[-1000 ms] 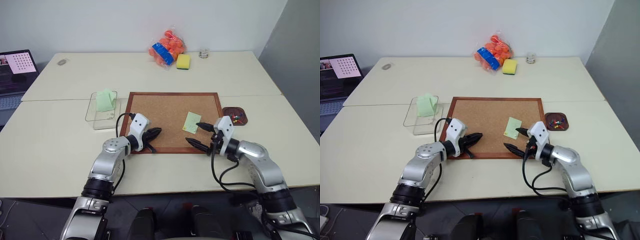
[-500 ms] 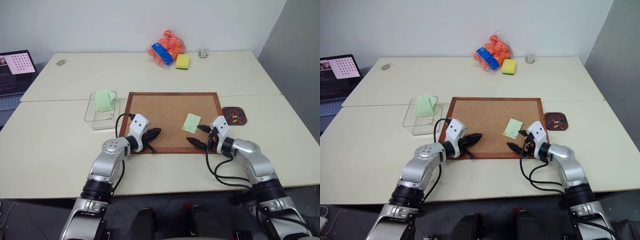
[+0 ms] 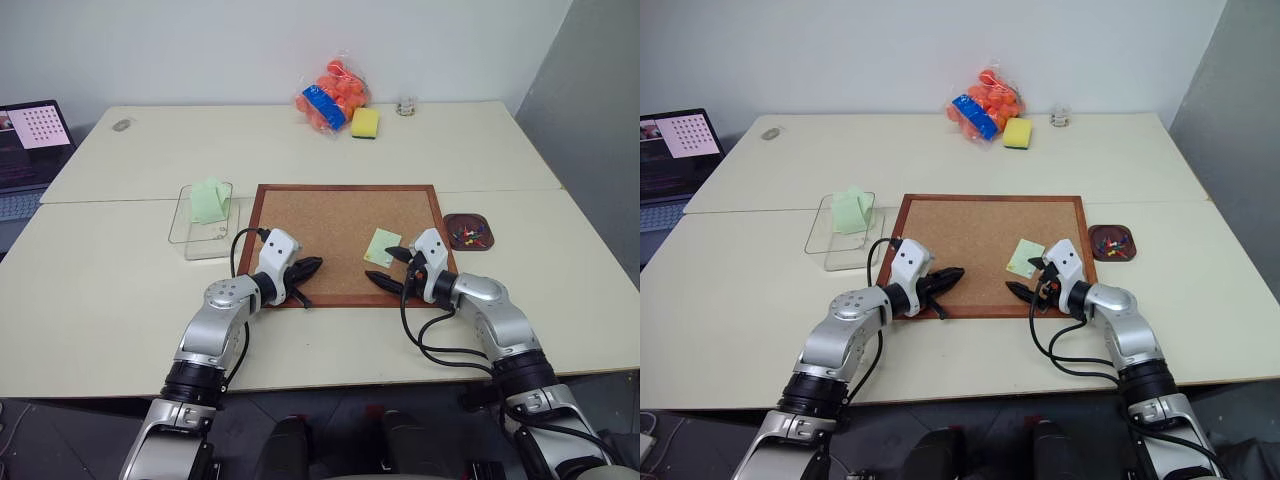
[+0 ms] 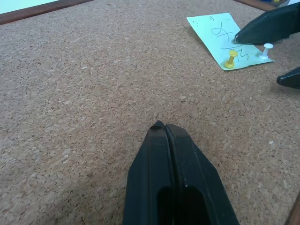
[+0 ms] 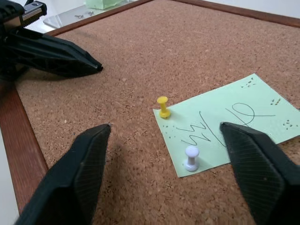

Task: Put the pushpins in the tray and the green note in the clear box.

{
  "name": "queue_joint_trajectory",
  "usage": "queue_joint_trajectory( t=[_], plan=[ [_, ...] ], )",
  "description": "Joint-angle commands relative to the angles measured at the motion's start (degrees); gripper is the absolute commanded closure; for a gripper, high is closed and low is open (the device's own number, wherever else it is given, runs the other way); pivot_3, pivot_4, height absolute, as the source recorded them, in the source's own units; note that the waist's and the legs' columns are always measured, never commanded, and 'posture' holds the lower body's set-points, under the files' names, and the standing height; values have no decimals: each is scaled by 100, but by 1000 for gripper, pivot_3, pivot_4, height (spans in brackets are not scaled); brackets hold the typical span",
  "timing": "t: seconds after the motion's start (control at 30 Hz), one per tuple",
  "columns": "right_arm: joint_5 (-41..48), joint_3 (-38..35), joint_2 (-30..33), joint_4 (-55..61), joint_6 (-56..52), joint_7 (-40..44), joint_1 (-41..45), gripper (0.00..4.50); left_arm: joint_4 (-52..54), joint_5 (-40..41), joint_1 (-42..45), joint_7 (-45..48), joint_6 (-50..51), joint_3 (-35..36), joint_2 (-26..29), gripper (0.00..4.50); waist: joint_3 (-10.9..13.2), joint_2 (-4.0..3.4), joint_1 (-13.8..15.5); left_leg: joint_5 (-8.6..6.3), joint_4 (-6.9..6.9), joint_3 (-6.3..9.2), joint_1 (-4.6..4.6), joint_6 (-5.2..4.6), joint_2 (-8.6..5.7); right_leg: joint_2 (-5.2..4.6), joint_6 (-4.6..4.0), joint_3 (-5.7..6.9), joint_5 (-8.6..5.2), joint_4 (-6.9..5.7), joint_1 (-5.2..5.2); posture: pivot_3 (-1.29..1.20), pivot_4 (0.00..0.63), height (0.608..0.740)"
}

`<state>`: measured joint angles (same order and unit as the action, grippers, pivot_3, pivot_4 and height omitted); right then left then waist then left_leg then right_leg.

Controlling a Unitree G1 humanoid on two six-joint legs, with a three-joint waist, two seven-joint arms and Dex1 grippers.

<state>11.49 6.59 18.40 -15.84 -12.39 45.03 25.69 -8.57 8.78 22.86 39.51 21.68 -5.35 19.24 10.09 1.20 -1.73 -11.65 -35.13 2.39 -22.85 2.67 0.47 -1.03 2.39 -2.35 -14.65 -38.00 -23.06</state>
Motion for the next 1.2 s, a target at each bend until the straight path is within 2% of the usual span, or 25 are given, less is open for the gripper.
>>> queue_joint_trajectory(
  t=[0.03, 0.23, 0.4, 0.53, 1.2],
  plan=[
    [1, -58, 26, 16, 132, 54, 56, 1646, -84, -53, -182, 60, 215, -189, 28, 4500, 0, 0, 0, 0, 0, 0, 0, 0, 0, 0, 0, 0, 0, 0, 0, 0, 150, 740],
    [6, -92, 85, -12, 160, 72, 26, 2729, -90, -53, -169, 60, 223, -186, 31, 4500, 0, 0, 0, 0, 0, 0, 0, 0, 0, 0, 0, 0, 0, 0, 0, 0, 150, 740],
    [25, -113, 136, 5, 145, 90, -8, 3810, -84, -49, -180, 55, 222, -189, 19, 4500, 0, 0, 0, 0, 0, 0, 0, 0, 0, 0, 0, 0, 0, 0, 0, 0, 150, 740],
    [19, -125, 158, -17, 150, 93, -12, 4466, -93, -47, -186, 45, 215, -186, 7, 4500, 0, 0, 0, 0, 0, 0, 0, 0, 0, 0, 0, 0, 0, 0, 0, 0, 150, 740],
    [658, -512, 93, 1268, -198, -112, -31, 4466, -64, -35, -237, 16, 239, -168, 6, 4500, -1, 1, 1, 0, 0, 0, -2, 0, 0, 0, 0, 0, 0, -1, -3, 0, 150, 740]
  ],
)
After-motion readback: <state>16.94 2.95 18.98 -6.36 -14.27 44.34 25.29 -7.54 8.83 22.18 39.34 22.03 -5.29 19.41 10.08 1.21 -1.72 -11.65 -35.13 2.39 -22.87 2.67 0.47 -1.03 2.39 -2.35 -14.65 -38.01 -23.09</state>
